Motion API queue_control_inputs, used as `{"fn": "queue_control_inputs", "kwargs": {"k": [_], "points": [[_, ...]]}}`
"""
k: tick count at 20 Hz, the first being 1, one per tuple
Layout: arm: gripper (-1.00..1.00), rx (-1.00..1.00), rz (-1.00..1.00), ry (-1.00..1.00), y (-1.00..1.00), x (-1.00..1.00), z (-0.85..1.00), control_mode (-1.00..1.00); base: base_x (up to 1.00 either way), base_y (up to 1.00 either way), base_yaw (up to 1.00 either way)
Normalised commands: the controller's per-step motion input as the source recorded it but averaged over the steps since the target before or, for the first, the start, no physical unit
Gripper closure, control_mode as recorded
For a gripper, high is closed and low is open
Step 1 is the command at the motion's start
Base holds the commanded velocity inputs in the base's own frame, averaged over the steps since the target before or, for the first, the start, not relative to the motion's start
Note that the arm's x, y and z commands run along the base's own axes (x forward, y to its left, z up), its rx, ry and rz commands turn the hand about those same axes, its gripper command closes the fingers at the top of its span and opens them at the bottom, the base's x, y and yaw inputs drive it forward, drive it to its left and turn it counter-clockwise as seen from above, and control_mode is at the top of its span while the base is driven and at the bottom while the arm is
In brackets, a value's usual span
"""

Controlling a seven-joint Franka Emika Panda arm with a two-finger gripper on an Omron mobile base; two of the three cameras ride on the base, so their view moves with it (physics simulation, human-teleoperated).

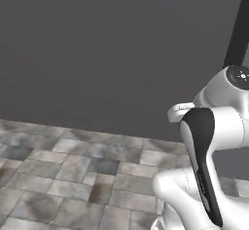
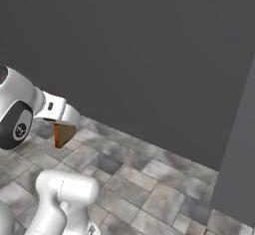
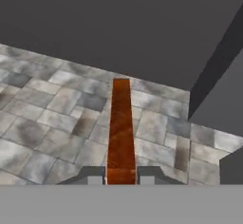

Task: Start the toaster. Once the lever pops up, take the bread to the plate on the dining counter.

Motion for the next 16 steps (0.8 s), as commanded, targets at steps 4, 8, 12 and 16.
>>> {"fn": "queue_control_inputs", "kwargs": {"k": [4,8,12,16], "points": [[1.0,0.0,0.0,0.0,0.0,0.0,0.0,1.0,1.0,-0.15,0.73],[1.0,0.0,0.0,0.0,0.0,0.0,0.0,1.0,1.0,-0.14,0.74],[1.0,0.0,0.0,0.0,0.0,0.0,0.0,1.0,0.99,-0.14,0.75],[1.0,0.0,0.0,0.0,0.0,0.0,0.0,1.0,0.92,-0.15,0.77]]}}
